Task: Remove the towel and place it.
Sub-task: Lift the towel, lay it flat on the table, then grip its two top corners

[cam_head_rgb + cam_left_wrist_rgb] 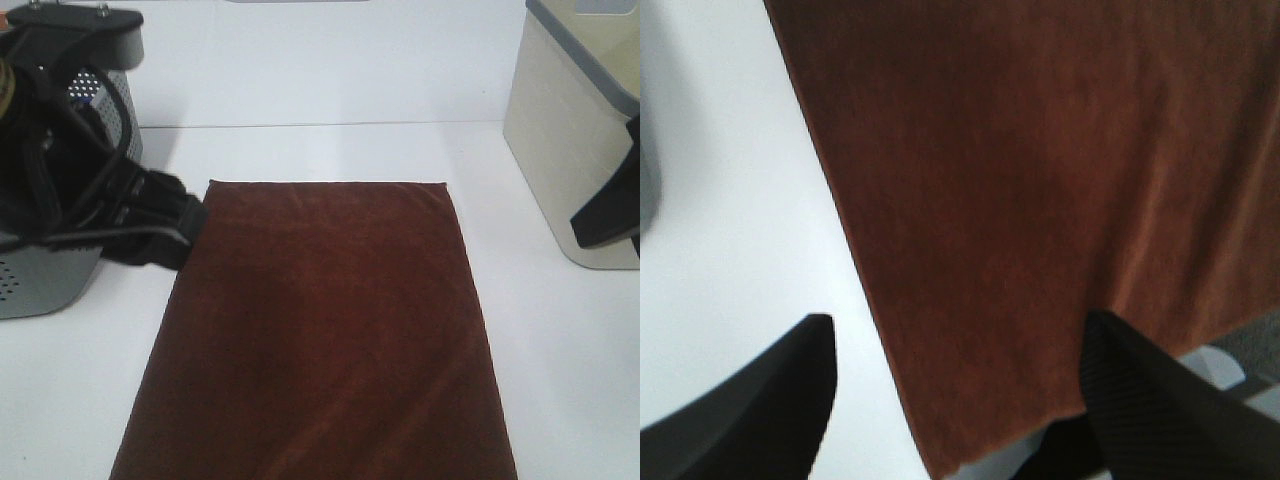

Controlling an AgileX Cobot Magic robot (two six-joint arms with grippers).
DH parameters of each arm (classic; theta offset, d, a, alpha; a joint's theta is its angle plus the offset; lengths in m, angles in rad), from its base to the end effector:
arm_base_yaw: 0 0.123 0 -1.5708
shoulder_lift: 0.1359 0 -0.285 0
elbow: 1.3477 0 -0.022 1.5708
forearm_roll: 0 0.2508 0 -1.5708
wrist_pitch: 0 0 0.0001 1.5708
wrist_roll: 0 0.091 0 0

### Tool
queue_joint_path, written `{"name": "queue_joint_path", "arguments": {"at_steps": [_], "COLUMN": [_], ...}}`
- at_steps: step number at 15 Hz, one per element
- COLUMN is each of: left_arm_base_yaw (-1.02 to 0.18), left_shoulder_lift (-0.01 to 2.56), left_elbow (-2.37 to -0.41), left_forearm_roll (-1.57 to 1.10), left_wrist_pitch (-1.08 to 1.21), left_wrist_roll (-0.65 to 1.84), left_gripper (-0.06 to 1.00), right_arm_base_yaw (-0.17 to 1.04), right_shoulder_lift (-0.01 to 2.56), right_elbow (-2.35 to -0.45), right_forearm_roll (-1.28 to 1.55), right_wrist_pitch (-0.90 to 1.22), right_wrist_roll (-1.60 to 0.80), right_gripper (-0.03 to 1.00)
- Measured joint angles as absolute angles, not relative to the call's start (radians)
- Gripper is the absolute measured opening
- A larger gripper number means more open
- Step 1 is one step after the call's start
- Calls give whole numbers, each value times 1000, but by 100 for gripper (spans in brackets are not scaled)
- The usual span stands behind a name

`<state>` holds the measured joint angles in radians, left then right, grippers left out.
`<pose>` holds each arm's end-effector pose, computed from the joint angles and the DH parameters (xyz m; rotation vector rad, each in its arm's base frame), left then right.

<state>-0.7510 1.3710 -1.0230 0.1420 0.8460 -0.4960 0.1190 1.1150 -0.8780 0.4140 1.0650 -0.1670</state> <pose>0.2044 -0.1776 0.2832 0.4328 2.6475 -0.2297 0.1891 0.0549 0.2992 -0.2030 2.7237 0.5385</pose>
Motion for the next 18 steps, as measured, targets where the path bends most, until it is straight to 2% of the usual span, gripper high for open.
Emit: {"name": "queue_joint_path", "arguments": {"at_steps": [4, 7, 8, 13, 18], "left_arm_base_yaw": [-591, -529, -529, -513, -513], "left_shoulder_lift": [1521, 1686, 1686, 1979, 2179], "left_elbow": [-1174, -1314, -1314, -1626, -1869], "left_forearm_roll": [142, 142, 142, 142, 142], "left_wrist_pitch": [805, 807, 807, 913, 947], "left_wrist_roll": [-377, -318, -318, -236, -219], "left_gripper": [66, 66, 66, 66, 66], "right_arm_base_yaw": [119, 119, 119, 165, 187], "right_shoulder_lift": [1364, 1569, 1569, 1896, 2110], "right_elbow": [-1115, -1323, -1323, -1678, -1880], "right_forearm_roll": [406, 366, 366, 209, 186], "right_wrist_pitch": [1064, 1095, 1095, 1170, 1144], "right_wrist_roll": [-167, -168, -168, -97, -47], "right_gripper": [55, 55, 55, 55, 55]}}
